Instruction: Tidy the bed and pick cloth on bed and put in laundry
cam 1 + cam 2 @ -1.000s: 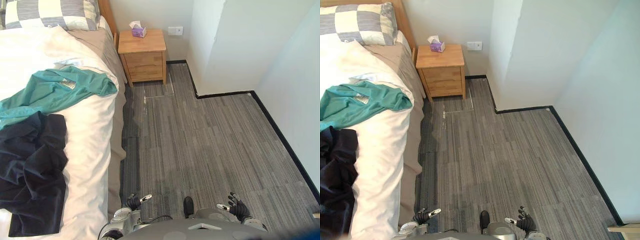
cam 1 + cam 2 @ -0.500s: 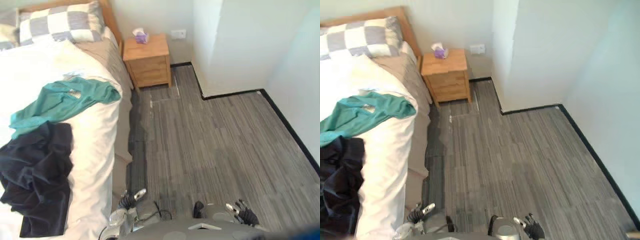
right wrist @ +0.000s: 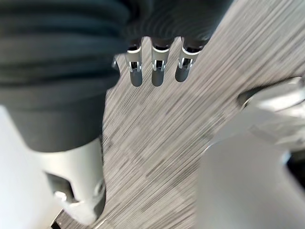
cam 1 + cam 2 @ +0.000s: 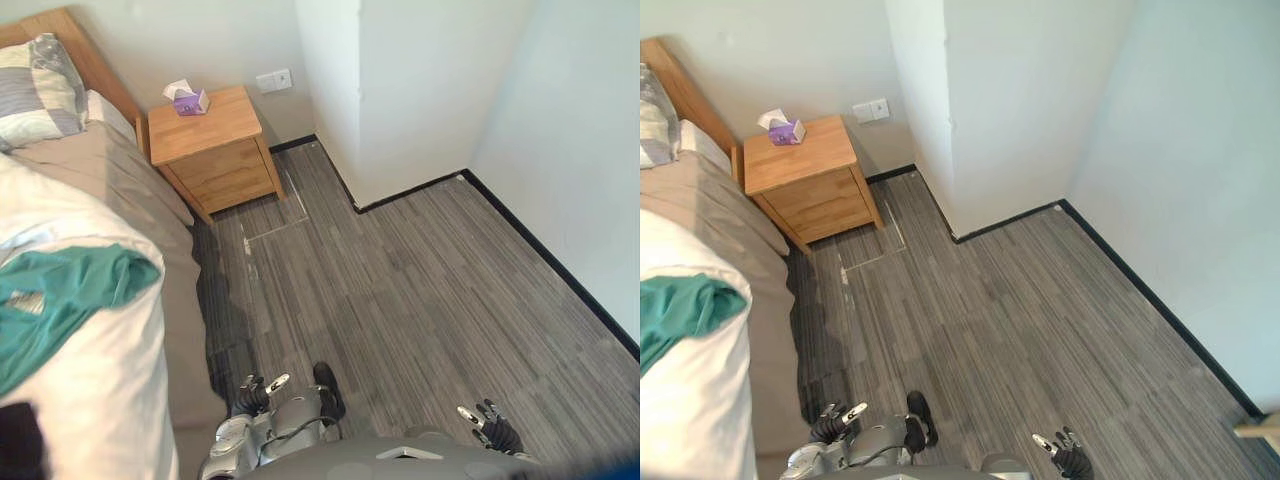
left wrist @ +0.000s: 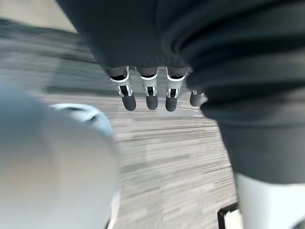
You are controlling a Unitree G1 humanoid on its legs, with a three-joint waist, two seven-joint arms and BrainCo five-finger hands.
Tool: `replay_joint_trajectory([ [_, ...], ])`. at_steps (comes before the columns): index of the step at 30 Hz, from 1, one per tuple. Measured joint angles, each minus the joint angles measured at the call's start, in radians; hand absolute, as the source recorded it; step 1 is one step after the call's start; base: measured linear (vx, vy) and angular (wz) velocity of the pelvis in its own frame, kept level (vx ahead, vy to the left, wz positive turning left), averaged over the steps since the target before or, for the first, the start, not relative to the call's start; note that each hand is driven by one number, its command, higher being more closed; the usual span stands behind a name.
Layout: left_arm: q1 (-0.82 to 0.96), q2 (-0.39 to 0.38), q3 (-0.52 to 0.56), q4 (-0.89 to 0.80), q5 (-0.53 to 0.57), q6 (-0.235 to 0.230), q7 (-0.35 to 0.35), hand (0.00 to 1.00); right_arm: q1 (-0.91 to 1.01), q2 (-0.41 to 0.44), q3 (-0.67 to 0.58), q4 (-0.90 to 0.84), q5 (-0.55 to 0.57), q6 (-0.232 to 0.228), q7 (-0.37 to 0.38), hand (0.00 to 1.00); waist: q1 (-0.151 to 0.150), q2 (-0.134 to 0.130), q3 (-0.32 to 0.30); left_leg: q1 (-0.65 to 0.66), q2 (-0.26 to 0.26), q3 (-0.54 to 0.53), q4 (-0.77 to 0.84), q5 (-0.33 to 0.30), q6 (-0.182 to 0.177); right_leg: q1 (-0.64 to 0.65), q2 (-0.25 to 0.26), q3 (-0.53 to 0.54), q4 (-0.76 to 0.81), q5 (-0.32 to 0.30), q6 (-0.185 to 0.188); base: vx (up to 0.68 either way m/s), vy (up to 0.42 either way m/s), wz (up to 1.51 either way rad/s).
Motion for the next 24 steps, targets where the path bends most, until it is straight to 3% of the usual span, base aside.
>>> replay_joint_trajectory([
  [1, -0.006, 0.006, -0.014, 0.001, 0.009, 0.008, 0.002, 0.0, -0.003, 0.019, 0.007, -0.001, 0.0, 0.001, 0.001, 0.0, -0.004, -0.006, 0.007, 0.054, -0.021, -0.026, -0.006, -0.034, 0.013, -0.056, -0.042, -0.04, 0.184, 0.127, 0.006, 0.61, 0.144, 0.39],
  [3, -0.004, 0.014, -0.037, 0.011, 0.007, 0.012, 0.004, 0.0, -0.007, 0.035, 0.008, -0.001, 0.004, 0.002, 0.001, 0.0, 0.0, -0.005, 0.015, 0.12, -0.027, -0.053, -0.006, -0.069, 0.011, -0.075, -0.062, -0.063, 0.288, 0.125, 0.007, 0.55, 0.087, 0.52],
  [4, -0.006, 0.017, -0.066, 0.018, 0.004, 0.017, 0.009, 0.0, -0.016, 0.031, 0.01, -0.003, 0.019, 0.0, 0.002, 0.0, -0.004, 0.012, 0.034, 0.24, -0.025, -0.092, -0.059, -0.096, 0.002, -0.096, -0.046, -0.098, 0.288, 0.061, 0.029, 0.58, 0.033, 0.6],
  [6, -0.01, 0.016, -0.075, 0.017, 0.004, 0.018, 0.02, 0.0, -0.023, 0.028, 0.021, -0.005, 0.044, 0.0, 0.002, 0.0, -0.012, 0.027, 0.042, 0.323, -0.01, -0.135, -0.119, -0.097, -0.006, -0.138, -0.012, -0.125, 0.194, 0.037, 0.034, 0.59, -0.026, 0.84],
  [8, -0.018, 0.02, -0.087, 0.019, 0.004, 0.038, 0.042, 0.0, -0.032, 0.022, 0.047, -0.006, 0.061, 0.0, 0.0, 0.0, -0.027, 0.028, 0.045, 0.379, 0.015, -0.205, -0.174, -0.096, -0.022, -0.223, 0.04, -0.131, -0.056, 0.069, 0.055, 0.45, -0.097, 0.97],
  [10, -0.032, 0.02, -0.09, 0.021, 0.005, 0.055, 0.048, 0.0, -0.029, 0.024, 0.048, -0.003, 0.063, 0.002, -0.001, 0.0, -0.031, 0.021, 0.055, 0.4, 0.024, -0.261, -0.189, -0.112, -0.048, -0.27, 0.057, -0.083, -0.277, 0.175, 0.063, 0.43, -0.205, 0.89],
  [11, -0.038, 0.021, -0.089, 0.025, 0.005, 0.063, 0.049, 0.0, -0.025, 0.028, 0.049, -0.001, 0.063, 0.003, -0.003, 0.0, -0.031, 0.008, 0.064, 0.42, 0.023, -0.303, -0.194, -0.13, -0.069, -0.281, 0.054, -0.025, -0.447, 0.265, 0.093, 0.57, -0.361, 1.35],
  [12, -0.044, 0.032, -0.086, 0.031, 0.005, 0.072, 0.055, 0.0, -0.023, 0.038, 0.049, 0.001, 0.062, 0.004, -0.004, 0.0, -0.03, -0.011, 0.084, 0.453, 0.014, -0.346, -0.188, -0.164, -0.093, -0.282, 0.03, 0.028, -0.51, 0.308, 0.133, 0.48, -0.352, 1.22],
  [13, -0.041, 0.038, -0.084, 0.037, 0.004, 0.078, 0.063, 0.0, -0.018, 0.043, 0.048, 0.004, 0.062, 0.005, -0.005, 0.0, -0.027, -0.018, 0.088, 0.474, 0.014, -0.365, -0.176, -0.19, -0.106, -0.278, 0.022, 0.049, -0.509, 0.323, 0.132, 0.51, -0.431, 1.06],
  [14, -0.038, 0.034, -0.063, 0.051, 0.002, 0.089, 0.077, 0.0, -0.013, 0.032, 0.044, 0.005, 0.062, 0.007, -0.005, 0.0, -0.031, -0.003, 0.086, 0.499, 0.048, -0.403, -0.138, -0.252, -0.126, -0.269, 0.042, 0.062, -0.432, 0.411, 0.115, 0.55, -0.46, 0.81],
  [15, -0.023, 0.017, -0.051, 0.055, -0.005, 0.097, 0.085, 0.0, -0.016, 0.013, 0.045, -0.004, 0.062, 0.008, -0.008, 0.0, -0.035, 0.043, 0.078, 0.509, 0.094, -0.425, -0.119, -0.304, -0.136, -0.296, 0.08, 0.058, -0.315, 0.39, 0.082, 0.65, -0.526, 0.75],
  [16, -0.006, -0.004, -0.044, 0.058, -0.005, 0.099, 0.088, 0.0, -0.02, -0.015, 0.045, -0.005, 0.062, 0.017, -0.009, 0.0, -0.027, 0.091, 0.062, 0.514, 0.126, -0.441, -0.111, -0.315, -0.149, -0.33, 0.103, 0.033, -0.215, 0.313, 0.041, 0.54, -0.402, 0.48],
  [17, -0.004, -0.014, -0.034, 0.057, -0.011, 0.1, 0.089, 0.0, -0.028, -0.023, 0.044, -0.004, 0.06, 0.025, -0.011, 0.0, -0.024, 0.104, 0.06, 0.509, 0.135, -0.441, -0.083, -0.304, -0.16, -0.335, 0.105, 0.021, -0.184, 0.282, 0.029, 0.57, -0.446, 0.41],
  [19, -0.002, -0.027, -0.005, 0.058, -0.056, 0.096, 0.091, 0.0, -0.033, -0.032, 0.044, -0.002, 0.06, 0.042, -0.007, 0.0, -0.025, 0.108, 0.071, 0.447, 0.151, -0.441, 0.072, -0.246, -0.178, -0.3, 0.089, -0.018, -0.151, 0.225, 0.005, 0.48, -0.401, 0.59],
  [20, -0.002, -0.028, 0.007, 0.059, -0.079, 0.094, 0.09, 0.0, -0.029, -0.03, 0.044, -0.002, 0.06, 0.044, -0.006, 0.0, -0.028, 0.111, 0.074, 0.387, 0.176, -0.424, 0.219, -0.185, -0.202, -0.241, 0.086, -0.056, -0.173, 0.205, -0.018, 0.4, -0.335, 0.9],
  [22, -0.002, -0.036, 0.029, 0.057, -0.091, 0.07, 0.087, 0.0, -0.023, -0.033, 0.047, -0.001, 0.057, 0.05, 0.006, 0.0, -0.023, 0.108, 0.081, 0.283, 0.245, -0.326, 0.463, -0.197, -0.206, -0.078, 0.088, -0.14, -0.272, 0.195, -0.042, 0.43, -0.328, 0.92],
  [24, -0.003, -0.041, 0.028, 0.048, -0.092, 0.059, 0.086, 0.0, -0.033, -0.035, 0.047, -0.003, 0.033, 0.045, 0.014, 0.0, -0.018, 0.098, 0.083, 0.252, 0.237, -0.223, 0.436, -0.223, -0.207, 0.016, 0.077, -0.187, -0.334, 0.196, -0.044, 0.32, -0.207, 0.66],
])
